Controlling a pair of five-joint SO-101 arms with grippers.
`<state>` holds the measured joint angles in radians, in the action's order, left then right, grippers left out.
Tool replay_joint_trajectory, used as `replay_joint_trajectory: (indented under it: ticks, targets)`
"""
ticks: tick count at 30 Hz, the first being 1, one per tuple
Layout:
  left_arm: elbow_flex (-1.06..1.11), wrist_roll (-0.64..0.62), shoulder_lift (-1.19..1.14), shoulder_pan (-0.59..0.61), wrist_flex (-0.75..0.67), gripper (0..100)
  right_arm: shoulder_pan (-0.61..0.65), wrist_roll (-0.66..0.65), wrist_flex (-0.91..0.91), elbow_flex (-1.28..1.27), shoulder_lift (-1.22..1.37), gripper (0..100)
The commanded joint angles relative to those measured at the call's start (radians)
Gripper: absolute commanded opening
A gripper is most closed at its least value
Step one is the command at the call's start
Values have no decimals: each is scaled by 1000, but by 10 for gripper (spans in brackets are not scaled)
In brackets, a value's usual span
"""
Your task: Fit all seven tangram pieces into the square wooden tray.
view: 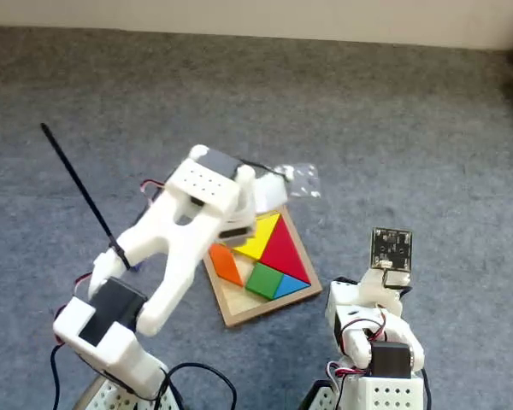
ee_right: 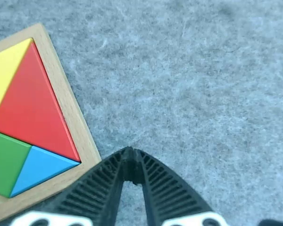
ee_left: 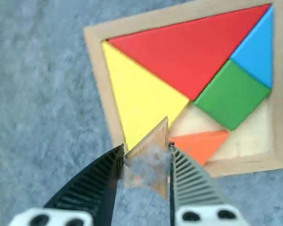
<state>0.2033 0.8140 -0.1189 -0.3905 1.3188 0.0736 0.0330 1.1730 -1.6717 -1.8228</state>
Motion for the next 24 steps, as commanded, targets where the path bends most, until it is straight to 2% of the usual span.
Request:
replay_joint_trajectory:
  ticks: [1, 5, 7, 11, 16, 24]
  targets:
    - [-21, 28, 47, -91, 9, 14, -12, 9, 7, -140, -13, 5]
    - [59, 184, 47, -159, 2, 14, -12, 9, 7, -140, -13, 5]
    - [93, 216, 47, -183, 2, 15, -12, 9, 7, -140, -13, 5]
    - [107, 157, 56, -179, 8, 103, -12, 9, 7, -140, -13, 5]
    - [70, 46, 58, -110, 8, 207, -12, 9, 7, -140, -13, 5]
    - [45, 37, 59, -42, 15, 228, -12, 9, 7, -140, -13, 5]
